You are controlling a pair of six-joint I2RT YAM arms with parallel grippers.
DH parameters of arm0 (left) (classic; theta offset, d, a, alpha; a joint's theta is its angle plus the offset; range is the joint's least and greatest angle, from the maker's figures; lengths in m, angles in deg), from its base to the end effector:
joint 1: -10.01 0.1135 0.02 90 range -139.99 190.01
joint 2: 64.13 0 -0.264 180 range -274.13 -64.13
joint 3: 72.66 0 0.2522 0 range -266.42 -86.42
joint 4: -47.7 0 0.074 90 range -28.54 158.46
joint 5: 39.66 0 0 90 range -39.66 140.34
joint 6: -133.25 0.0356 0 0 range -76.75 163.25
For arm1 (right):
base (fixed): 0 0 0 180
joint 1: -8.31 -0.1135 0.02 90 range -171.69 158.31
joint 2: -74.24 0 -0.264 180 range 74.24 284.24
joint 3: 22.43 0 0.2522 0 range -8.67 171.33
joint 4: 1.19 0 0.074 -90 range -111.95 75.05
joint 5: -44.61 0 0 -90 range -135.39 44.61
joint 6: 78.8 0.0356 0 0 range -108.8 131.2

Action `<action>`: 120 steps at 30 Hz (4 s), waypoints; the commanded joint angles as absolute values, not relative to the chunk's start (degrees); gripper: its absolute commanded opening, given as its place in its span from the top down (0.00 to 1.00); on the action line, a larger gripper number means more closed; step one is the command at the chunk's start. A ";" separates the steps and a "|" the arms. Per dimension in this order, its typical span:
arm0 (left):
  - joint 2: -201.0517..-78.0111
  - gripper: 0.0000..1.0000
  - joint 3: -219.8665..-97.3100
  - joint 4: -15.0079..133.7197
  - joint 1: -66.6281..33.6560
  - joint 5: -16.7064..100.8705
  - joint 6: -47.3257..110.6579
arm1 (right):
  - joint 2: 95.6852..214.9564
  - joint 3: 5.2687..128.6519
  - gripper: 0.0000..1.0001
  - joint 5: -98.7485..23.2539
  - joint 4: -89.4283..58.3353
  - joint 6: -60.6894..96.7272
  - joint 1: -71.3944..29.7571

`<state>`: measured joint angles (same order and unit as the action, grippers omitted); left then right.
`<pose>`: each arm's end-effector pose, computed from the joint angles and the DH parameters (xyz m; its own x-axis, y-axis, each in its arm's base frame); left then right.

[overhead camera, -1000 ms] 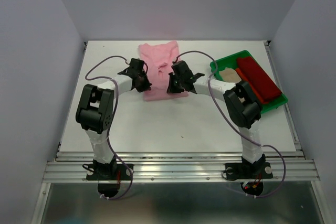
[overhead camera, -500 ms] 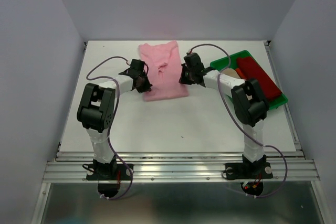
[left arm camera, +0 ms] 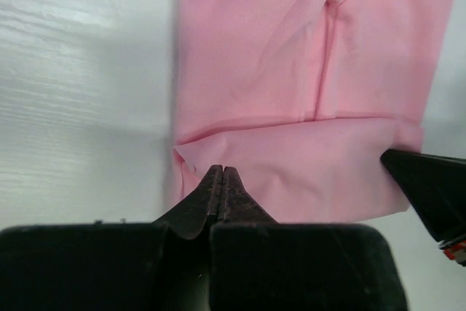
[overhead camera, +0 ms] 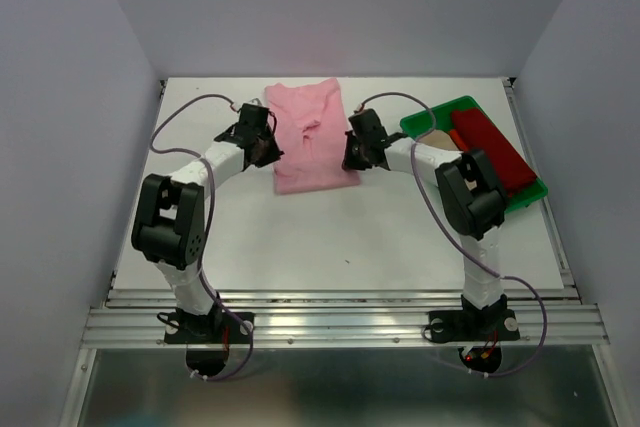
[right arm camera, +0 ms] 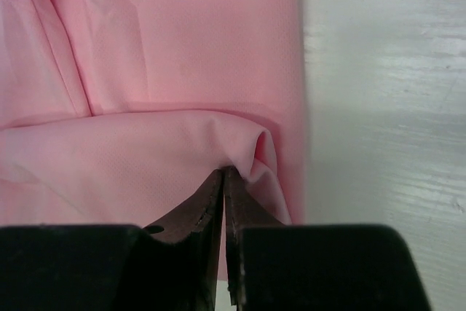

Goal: Roll the t-shirts
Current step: Roll the T-shirt to the center of the board.

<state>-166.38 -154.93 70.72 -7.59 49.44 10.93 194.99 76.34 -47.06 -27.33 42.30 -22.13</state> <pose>0.3746 -0.1194 0.2106 -0.7169 -0.3334 -0.6123 -0.0828 0.9127 -0.4001 0.3988 0.2332 0.1644 -0.8026 0.1272 -0.5828 -0.0877 0.9412 0.3262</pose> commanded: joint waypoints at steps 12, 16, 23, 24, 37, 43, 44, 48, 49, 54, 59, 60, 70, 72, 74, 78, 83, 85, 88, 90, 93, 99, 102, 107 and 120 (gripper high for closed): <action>-153.33 0.63 -139.42 63.40 -7.04 44.72 7.92 | 177.86 60.16 0.39 -48.20 -23.04 43.81 -20.53; -153.69 0.52 -137.14 60.51 -7.04 43.58 7.04 | 178.13 58.39 0.37 -45.92 -22.25 44.60 -19.38; -155.53 0.50 -135.46 58.39 -7.04 44.54 5.81 | 180.67 58.12 0.37 -40.74 -20.05 46.27 -18.85; -155.88 0.52 -135.20 58.12 -7.04 44.54 5.72 | 181.02 58.30 0.38 -40.30 -19.79 46.36 -18.85; -160.01 0.60 -134.32 55.31 -7.04 44.37 4.66 | 184.28 57.77 0.55 -38.09 -17.85 47.94 -18.85; -162.12 0.80 -134.67 54.08 -7.04 43.23 4.14 | 183.58 57.16 0.61 -38.27 -17.85 48.12 -18.85; -162.12 0.89 -134.76 53.99 -7.04 43.05 4.05 | 183.40 56.90 0.66 -38.36 -17.85 48.03 -18.85; -161.77 1.00 -134.76 54.08 -7.04 42.87 4.05 | 182.70 56.37 0.82 -38.10 -17.94 47.68 -18.85; -161.16 1.00 -134.67 54.25 -7.04 42.96 3.96 | 182.35 56.28 0.85 -37.83 -17.94 47.33 -18.85; -158.52 1.00 -133.27 55.04 -7.04 43.66 3.96 | 181.03 55.05 0.98 -36.78 -17.94 46.80 -18.85; -154.22 1.00 -131.16 56.89 -7.04 44.10 3.78 | 179.36 53.03 0.99 -35.37 -18.38 45.75 -18.85; -152.65 1.00 -130.02 57.06 -7.04 44.10 3.70 | 178.92 52.68 0.99 -34.85 -18.81 45.31 -18.85; -139.90 1.00 -118.25 61.28 -8.70 43.58 2.20 | 174.09 45.48 0.99 -33.70 -20.84 44.51 -23.68; -136.82 1.00 -116.49 63.02 -9.06 43.40 1.42 | 171.90 43.89 0.99 -33.70 -20.84 45.65 -24.21; -133.92 1.00 -114.02 64.00 -9.41 43.22 0.88 | 170.58 42.05 0.99 -33.70 -20.84 46.88 -25.61; -131.19 1.00 -112.17 64.88 -9.59 42.87 0.36 | 168.29 40.37 0.89 -34.75 -21.19 47.94 -26.14; -132.15 1.00 -112.70 64.98 -9.76 42.87 0.79 | 166.27 44.74 0.63 -40.81 -25.58 45.23 -26.14; -132.42 1.00 -112.87 64.98 -9.76 42.79 0.88 | 165.47 46.86 0.59 -44.41 -27.34 44.61 -26.14; -131.98 1.00 -112.61 64.98 -9.76 42.78 0.97 | 165.64 51.52 0.57 -47.39 -27.52 43.55 -26.14; -131.63 1.00 -112.35 65.06 -9.76 42.78 0.88 | 167.39 56.68 0.57 -47.32 -27.52 43.20 -26.14; -131.36 1.00 -112.26 64.98 -9.85 42.87 0.88 | 172.75 62.67 0.65 -45.92 -26.82 43.28 -26.14; -132.24 1.00 -112.26 64.45 -9.76 42.52 1.15 | 186.37 81.65 0.88 -38.80 -24.53 42.49 -26.14; -132.59 1.00 -112.52 64.36 -9.76 42.52 1.32 | 196.11 90.60 0.89 -36.34 -24.62 42.75 -26.14; -132.59 1.00 -112.61 64.36 -9.85 42.43 1.50 | 204.48 100.12 0.89 -33.18 -25.14 44.51 -26.14; -131.80 1.00 -112.35 64.62 -9.85 42.43 1.32 | 203.71 89.42 0.90 -28.34 -21.46 46.45 -26.14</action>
<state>-132.68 -112.48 64.33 -9.52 42.42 0.74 207.40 93.50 -30.01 -23.79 46.08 -26.17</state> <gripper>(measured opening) 0.019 0.106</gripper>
